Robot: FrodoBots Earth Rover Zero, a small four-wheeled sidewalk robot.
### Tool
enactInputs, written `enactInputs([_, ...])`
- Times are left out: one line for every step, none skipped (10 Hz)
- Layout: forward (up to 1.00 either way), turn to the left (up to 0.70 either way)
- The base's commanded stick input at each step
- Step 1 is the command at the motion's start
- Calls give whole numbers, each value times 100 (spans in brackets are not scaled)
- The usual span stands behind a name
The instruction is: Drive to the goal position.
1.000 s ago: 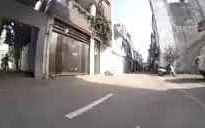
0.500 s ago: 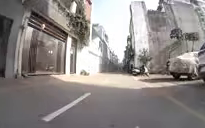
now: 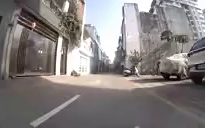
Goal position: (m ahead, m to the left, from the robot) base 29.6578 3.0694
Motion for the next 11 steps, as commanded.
enactInputs([100,0])
enactInputs([100,0])
enactInputs([100,0])
enactInputs([100,0])
enactInputs([100,0])
enactInputs([100,0])
enactInputs([100,0])
enactInputs([100,0])
enactInputs([100,0])
enactInputs([100,0])
enactInputs([100,0])
